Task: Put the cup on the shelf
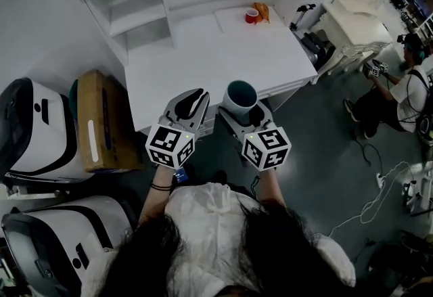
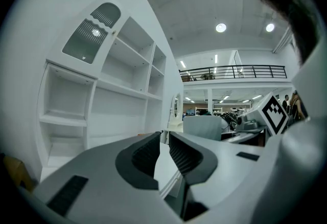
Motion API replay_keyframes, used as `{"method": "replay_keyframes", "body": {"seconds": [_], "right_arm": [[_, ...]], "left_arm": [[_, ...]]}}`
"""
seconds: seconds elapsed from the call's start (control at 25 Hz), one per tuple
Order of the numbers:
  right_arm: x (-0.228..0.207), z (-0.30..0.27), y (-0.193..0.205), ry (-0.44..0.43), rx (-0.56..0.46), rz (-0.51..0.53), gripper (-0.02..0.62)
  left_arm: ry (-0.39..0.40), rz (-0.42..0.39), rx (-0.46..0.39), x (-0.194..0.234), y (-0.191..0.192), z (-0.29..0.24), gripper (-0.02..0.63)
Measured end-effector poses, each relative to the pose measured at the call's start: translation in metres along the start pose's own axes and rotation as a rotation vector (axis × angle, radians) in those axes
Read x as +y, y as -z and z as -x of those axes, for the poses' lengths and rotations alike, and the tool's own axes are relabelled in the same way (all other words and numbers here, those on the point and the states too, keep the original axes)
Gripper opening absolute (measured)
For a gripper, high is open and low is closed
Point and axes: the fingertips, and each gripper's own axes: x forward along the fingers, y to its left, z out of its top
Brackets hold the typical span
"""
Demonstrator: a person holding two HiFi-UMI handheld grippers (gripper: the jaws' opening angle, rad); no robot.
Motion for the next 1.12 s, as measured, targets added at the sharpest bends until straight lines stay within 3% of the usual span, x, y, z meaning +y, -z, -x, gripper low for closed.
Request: {"method": "replay_keyframes", "body": {"seconds": [0.64,1.12], "right_arm": [[-0.057,-0.008,-0.019,-0.056,-0.037,-0.019,0.357],[-0.094,-0.059,-0.047,-0.040,-0.065,-0.008,0.357]], "left_arm": [[-0.044,-0.060,0.051,-0.007,-0.005,-0.055,0.057],[-0.043,-0.076,0.047,0.038,-0.019,-0.102,0.057]]}}
